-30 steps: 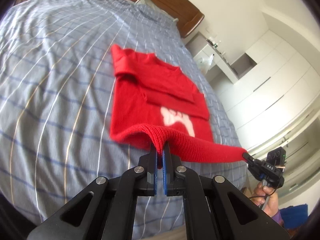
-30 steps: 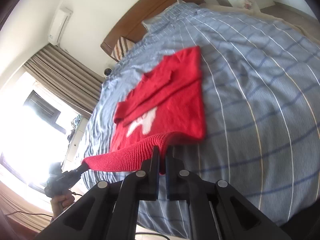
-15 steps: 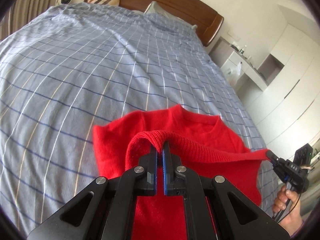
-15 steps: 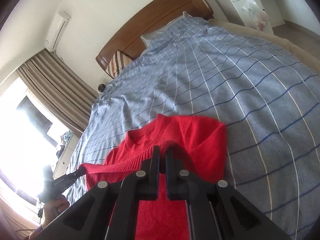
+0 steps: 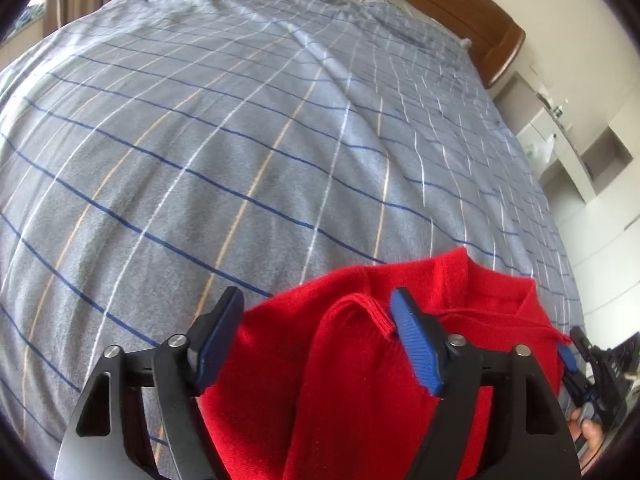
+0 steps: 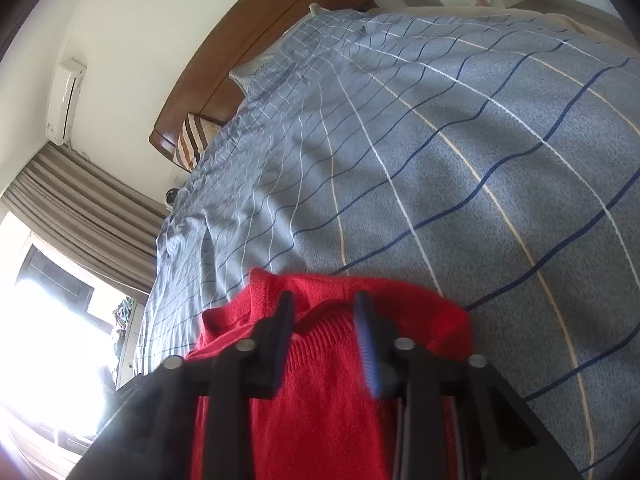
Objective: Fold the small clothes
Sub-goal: 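Fold the hem up onto the collar with both grippers and release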
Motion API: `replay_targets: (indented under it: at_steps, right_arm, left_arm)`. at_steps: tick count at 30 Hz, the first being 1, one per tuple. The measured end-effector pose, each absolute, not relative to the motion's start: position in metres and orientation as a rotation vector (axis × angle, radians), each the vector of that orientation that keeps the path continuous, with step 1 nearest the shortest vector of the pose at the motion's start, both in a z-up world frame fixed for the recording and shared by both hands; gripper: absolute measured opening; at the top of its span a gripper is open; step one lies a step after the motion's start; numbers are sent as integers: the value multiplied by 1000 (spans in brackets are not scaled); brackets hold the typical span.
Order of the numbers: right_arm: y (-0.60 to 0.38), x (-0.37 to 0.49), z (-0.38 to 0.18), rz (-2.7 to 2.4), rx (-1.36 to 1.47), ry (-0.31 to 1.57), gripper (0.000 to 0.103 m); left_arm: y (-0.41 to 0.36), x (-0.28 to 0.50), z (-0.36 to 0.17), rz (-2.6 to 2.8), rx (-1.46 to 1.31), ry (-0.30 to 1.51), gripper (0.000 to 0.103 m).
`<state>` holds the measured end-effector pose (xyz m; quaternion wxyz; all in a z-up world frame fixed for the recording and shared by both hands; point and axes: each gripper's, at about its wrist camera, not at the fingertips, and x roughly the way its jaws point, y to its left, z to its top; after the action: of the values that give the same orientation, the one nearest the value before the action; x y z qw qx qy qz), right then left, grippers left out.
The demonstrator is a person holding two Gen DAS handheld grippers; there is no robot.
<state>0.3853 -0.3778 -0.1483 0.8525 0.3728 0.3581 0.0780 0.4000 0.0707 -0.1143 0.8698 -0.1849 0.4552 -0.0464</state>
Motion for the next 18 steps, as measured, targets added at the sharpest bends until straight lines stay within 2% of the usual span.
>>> replay_targets:
  at_steps: [5,9,11,16,18]
  right_arm:
    - [-383,366,-129,149,699,733,54]
    - [-369,334,-112,214,564,745,54]
    - [-354,312,-109,295,509,760,54]
    - [-318,262,-139,332,286,894,54]
    - [-325,250,-159,283,265,955,43]
  left_arm:
    - [77,375,-98,-145,-338,926,80]
    - [62,327,-91,-250,-227,909,82]
    - [50,299,-95,-299,-149,902,90]
    - [42,269,-135,-245,23,989,91]
    - [56,261,-135,-214,-29,987,92]
